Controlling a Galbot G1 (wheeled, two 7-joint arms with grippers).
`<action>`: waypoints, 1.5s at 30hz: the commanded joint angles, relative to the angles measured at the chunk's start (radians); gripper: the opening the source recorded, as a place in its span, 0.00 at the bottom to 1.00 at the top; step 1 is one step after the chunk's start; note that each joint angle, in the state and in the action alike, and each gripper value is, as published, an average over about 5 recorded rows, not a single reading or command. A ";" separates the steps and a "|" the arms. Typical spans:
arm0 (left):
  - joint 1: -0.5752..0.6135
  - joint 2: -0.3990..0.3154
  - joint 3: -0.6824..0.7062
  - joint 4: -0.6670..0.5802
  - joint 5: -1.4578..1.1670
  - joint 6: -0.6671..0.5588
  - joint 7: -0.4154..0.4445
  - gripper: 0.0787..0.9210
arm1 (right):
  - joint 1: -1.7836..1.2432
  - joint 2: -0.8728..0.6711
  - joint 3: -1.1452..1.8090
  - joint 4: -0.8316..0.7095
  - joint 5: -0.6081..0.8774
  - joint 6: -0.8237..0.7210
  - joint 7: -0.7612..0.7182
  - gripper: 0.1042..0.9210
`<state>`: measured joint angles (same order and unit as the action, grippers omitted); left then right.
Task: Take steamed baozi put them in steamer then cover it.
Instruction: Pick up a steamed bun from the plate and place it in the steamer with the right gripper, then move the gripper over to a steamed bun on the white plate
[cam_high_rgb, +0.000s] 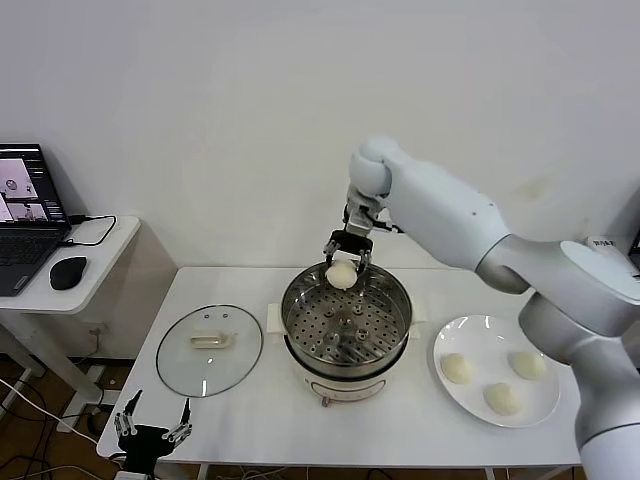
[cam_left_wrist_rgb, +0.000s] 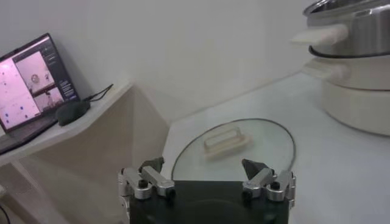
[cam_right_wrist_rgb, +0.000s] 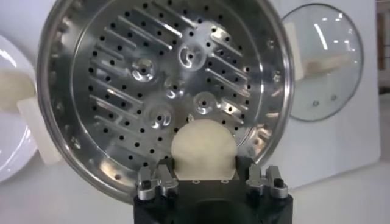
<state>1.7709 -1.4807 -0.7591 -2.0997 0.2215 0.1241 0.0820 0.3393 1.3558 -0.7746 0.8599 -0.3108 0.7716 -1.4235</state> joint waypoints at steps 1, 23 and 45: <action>0.002 0.000 0.000 0.004 0.001 0.000 0.000 0.88 | -0.031 0.041 0.010 -0.040 -0.109 0.056 0.027 0.63; -0.014 -0.013 0.018 0.036 0.007 -0.003 -0.003 0.88 | -0.101 0.098 0.097 -0.178 -0.211 0.052 0.053 0.63; -0.014 -0.003 0.019 0.018 0.000 -0.003 0.003 0.88 | 0.051 -0.159 0.009 0.119 0.269 -0.351 -0.006 0.88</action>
<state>1.7559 -1.4838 -0.7396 -2.0810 0.2217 0.1211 0.0853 0.3181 1.3390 -0.7048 0.8194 -0.2906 0.6310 -1.4174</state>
